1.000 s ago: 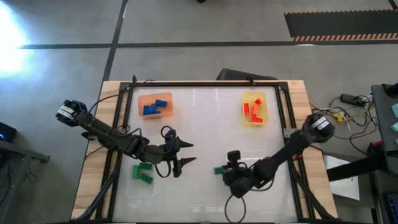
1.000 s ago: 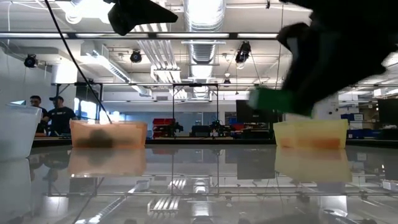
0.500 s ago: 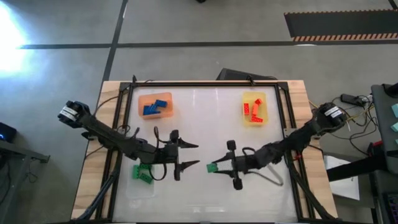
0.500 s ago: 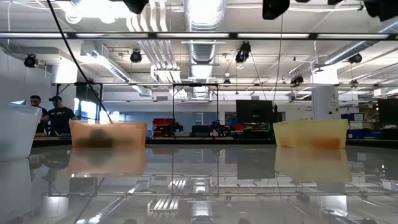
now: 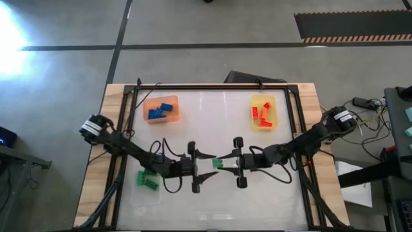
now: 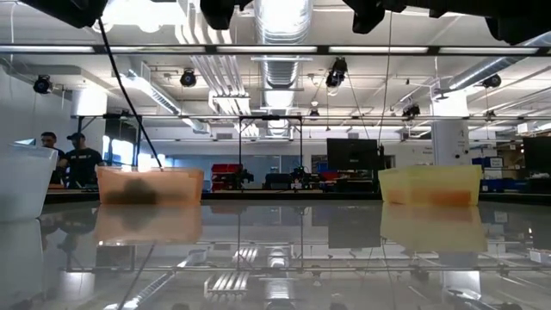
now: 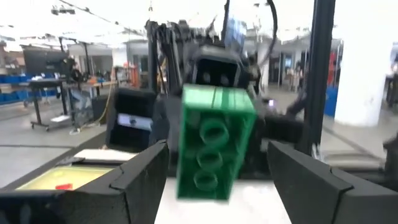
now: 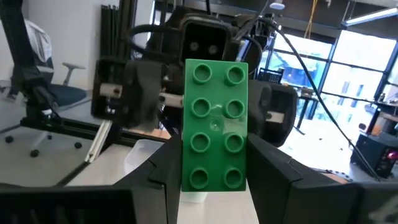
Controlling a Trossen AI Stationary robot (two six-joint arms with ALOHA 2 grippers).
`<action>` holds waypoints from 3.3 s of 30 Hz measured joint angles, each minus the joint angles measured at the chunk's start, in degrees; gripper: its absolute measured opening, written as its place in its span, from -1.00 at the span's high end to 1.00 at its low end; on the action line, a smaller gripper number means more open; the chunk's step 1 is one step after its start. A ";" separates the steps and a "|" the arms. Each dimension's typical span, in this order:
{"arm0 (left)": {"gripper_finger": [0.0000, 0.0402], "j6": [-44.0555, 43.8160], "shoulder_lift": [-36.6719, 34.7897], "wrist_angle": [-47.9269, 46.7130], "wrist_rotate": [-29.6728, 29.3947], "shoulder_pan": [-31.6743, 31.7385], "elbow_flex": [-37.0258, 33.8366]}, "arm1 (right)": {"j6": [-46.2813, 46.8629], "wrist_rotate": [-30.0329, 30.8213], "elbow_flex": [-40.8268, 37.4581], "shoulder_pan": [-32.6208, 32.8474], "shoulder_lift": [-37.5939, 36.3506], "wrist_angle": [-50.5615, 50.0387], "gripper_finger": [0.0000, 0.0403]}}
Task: Sort & place blocks by color
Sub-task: Put the green game piece into the white bin, then return to Home Position
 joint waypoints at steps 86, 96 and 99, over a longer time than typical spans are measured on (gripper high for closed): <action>0.58 -18.27 -29.85 -74.82 9.04 -4.28 -2.72 | 3.40 8.99 -11.90 -1.92 -40.35 -51.83 -0.05; 0.98 -5.71 -51.24 -62.54 16.32 8.85 -20.91 | 2.01 10.41 -23.56 -2.63 -56.15 -48.16 0.09; 0.99 -3.86 -57.01 -61.53 16.31 12.02 -24.66 | -0.45 11.07 -25.30 -4.80 -60.76 -48.24 0.15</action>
